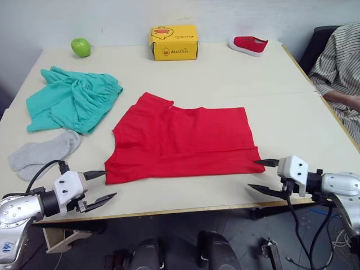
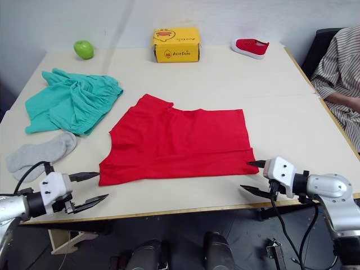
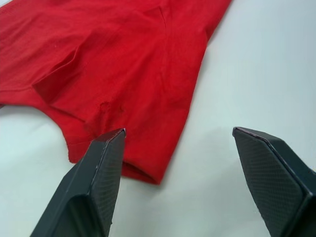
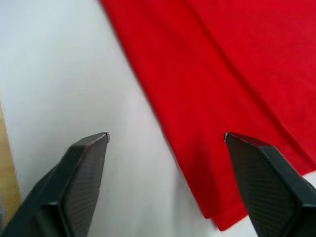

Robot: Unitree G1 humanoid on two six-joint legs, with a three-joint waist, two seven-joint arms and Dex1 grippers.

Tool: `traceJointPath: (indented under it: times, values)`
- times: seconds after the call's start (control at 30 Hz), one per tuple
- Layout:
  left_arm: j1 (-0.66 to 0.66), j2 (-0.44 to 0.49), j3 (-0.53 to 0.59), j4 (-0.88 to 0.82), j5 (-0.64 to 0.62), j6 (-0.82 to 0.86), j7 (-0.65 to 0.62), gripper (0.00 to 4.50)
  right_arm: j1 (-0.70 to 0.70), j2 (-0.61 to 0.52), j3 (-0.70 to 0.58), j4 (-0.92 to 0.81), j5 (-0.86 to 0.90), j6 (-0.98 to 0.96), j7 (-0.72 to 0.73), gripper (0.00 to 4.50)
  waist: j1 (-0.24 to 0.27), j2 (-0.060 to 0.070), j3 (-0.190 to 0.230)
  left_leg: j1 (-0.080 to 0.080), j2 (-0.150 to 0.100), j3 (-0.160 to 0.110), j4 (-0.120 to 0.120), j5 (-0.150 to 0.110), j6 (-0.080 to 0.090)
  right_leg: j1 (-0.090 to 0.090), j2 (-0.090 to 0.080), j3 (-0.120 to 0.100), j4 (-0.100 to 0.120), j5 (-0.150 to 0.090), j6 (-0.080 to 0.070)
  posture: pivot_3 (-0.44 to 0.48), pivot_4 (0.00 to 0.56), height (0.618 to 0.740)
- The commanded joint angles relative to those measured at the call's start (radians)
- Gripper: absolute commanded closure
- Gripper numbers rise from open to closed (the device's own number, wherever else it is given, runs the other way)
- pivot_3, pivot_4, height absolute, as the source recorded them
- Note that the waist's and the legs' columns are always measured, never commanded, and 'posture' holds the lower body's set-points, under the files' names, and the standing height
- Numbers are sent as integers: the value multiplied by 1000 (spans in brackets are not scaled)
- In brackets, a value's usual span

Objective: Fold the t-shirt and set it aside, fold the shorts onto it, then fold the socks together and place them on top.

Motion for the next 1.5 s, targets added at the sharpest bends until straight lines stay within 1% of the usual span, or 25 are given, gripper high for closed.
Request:
traceJointPath:
  times: [0.03,0.1,0.13,0.17,0.2,0.3,0.4,0.43,0.53,0.63,0.83,1.0,1.13,1.17,1.23,1.27,1.3,1.37,1.43,1.5]
  values:
    - [-58,11,-68,77,83,-40,19,1165,-76,17,57,104,-63,-64,12,892,-1,1,-1,0,0,0,0,0,0,0,0,0,0,0,0,0,150,740]
    - [-82,20,-97,99,79,-1,-4,1581,-107,28,73,148,-68,-87,25,1294,0,2,-2,2,0,0,0,0,0,1,0,0,1,0,0,0,150,740]
    - [-93,28,-114,109,85,-3,-15,1871,-123,35,80,166,-69,-91,26,1572,0,2,-3,2,0,0,0,0,0,1,-1,0,2,0,0,0,150,740]
    - [-99,36,-126,116,88,-4,-24,2275,-134,39,87,179,-69,-98,32,2033,0,2,-3,3,0,0,0,0,0,1,-1,0,2,0,0,0,150,740]
    - [-106,40,-134,124,92,-16,-28,2545,-142,41,92,188,-67,-103,41,2287,0,2,-4,3,0,0,0,0,0,1,-1,0,3,0,0,0,150,740]
    - [-115,54,-148,132,82,-13,-40,3464,-145,41,97,194,-55,-96,62,3280,0,4,-6,4,0,1,1,1,0,2,-2,1,3,0,1,0,150,740]
    - [-75,77,-135,102,53,-17,-77,4484,-119,25,89,165,-22,-71,99,4340,0,4,-7,4,0,0,1,1,0,2,-2,1,4,0,1,0,150,740]
    - [-54,84,-123,83,40,-8,-83,4500,-110,19,86,156,-12,-63,111,4488,-1,5,-7,4,1,0,0,1,0,1,-2,1,4,0,1,0,150,740]
    - [15,96,-77,19,8,23,-77,4500,-72,-2,69,119,20,-53,140,4488,-2,6,-8,4,2,0,0,-1,-2,1,-3,1,3,0,0,0,150,740]
    - [124,85,15,-100,-53,76,-63,4500,-1,-31,36,42,73,-32,168,4488,-2,7,-8,2,3,1,-1,-3,-3,0,-2,1,3,-1,-2,0,150,740]
    - [323,47,114,-283,-82,126,-35,4500,139,-79,-13,-87,120,-8,184,4488,0,6,-8,2,1,3,0,-8,3,0,0,1,-2,-1,-2,0,150,740]
    - [400,4,136,-345,-49,136,7,4500,186,-80,-30,-131,123,1,163,4488,2,5,-8,2,1,5,2,-12,8,1,-2,1,-4,0,1,0,150,740]
    - [403,-15,138,-352,-45,157,31,4500,190,-61,-33,-132,127,25,132,4488,2,5,-8,2,3,5,2,-12,6,0,-2,1,-4,0,0,0,150,740]
    - [403,-17,142,-355,-54,164,29,4193,192,-54,-35,-139,142,44,128,4500,1,5,-8,2,4,5,2,-11,7,0,-2,1,-4,0,0,0,150,740]
    - [403,-16,149,-359,-66,173,24,3944,197,-50,-37,-155,169,87,131,4500,1,5,-8,2,4,5,1,-11,6,0,-2,1,-3,0,0,0,150,740]
    - [407,-15,158,-364,-76,177,17,3629,200,-54,-36,-165,172,82,142,4086,1,5,-8,2,4,5,1,-11,6,-1,-2,1,-3,0,-1,0,150,740]
    - [412,-15,169,-368,-82,180,14,3326,203,-54,-39,-172,174,72,146,3855,1,5,-8,2,4,5,1,-11,6,-1,-2,1,-3,0,-1,0,150,740]
    - [459,-22,262,-385,-169,237,-20,2703,242,-74,-97,-236,228,131,136,3203,1,5,-8,2,4,5,1,-12,7,-1,-2,1,-3,0,-1,0,150,740]
    - [477,-23,311,-390,-222,274,-39,2076,261,-84,-130,-269,255,177,124,2545,1,5,-8,1,4,5,1,-12,6,-2,-2,1,-2,-1,-1,0,150,740]
    - [482,-13,407,-360,-333,354,-79,1403,272,-83,-185,-283,244,191,71,1806,1,5,-8,1,3,6,1,-12,6,-2,-2,1,-3,-1,-1,0,150,740]
